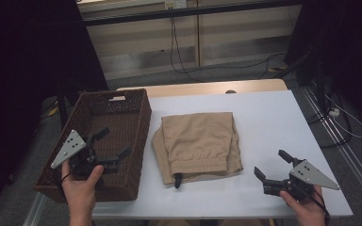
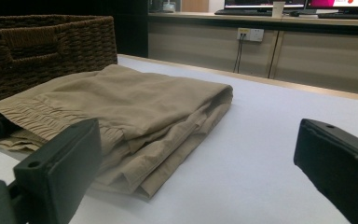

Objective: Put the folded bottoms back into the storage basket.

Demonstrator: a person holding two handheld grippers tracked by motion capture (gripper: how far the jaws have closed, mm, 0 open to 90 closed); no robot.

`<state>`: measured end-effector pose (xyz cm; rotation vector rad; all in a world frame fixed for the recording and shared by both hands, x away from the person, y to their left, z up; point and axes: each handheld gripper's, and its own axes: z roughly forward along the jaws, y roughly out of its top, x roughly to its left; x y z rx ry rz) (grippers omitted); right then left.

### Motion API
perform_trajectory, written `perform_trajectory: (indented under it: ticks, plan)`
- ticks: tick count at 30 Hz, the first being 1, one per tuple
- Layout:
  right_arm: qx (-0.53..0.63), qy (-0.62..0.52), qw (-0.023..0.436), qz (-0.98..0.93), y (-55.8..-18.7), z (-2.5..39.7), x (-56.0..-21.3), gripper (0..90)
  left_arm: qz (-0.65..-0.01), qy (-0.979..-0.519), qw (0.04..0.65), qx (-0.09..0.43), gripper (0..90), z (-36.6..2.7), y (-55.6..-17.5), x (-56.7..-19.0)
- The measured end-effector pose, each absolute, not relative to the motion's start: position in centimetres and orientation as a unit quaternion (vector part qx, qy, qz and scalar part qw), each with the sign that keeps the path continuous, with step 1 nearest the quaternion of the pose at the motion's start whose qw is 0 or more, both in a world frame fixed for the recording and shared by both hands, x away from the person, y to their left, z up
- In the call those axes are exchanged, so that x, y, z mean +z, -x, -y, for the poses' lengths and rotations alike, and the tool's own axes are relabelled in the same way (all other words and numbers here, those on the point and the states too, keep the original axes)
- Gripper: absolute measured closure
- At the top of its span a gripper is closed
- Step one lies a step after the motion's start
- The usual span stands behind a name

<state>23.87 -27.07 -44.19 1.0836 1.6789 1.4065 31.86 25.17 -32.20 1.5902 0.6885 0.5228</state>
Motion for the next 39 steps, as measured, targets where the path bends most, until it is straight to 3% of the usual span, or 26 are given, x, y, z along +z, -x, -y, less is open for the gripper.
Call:
perform_trajectory:
  ticks: [39]
  plan:
    - [0.492,-0.429,0.323,-0.685,-27.7,24.6,-44.1,0.5,-0.282,-0.696,0.623,0.219,0.1,-23.1,-32.5,-31.6]
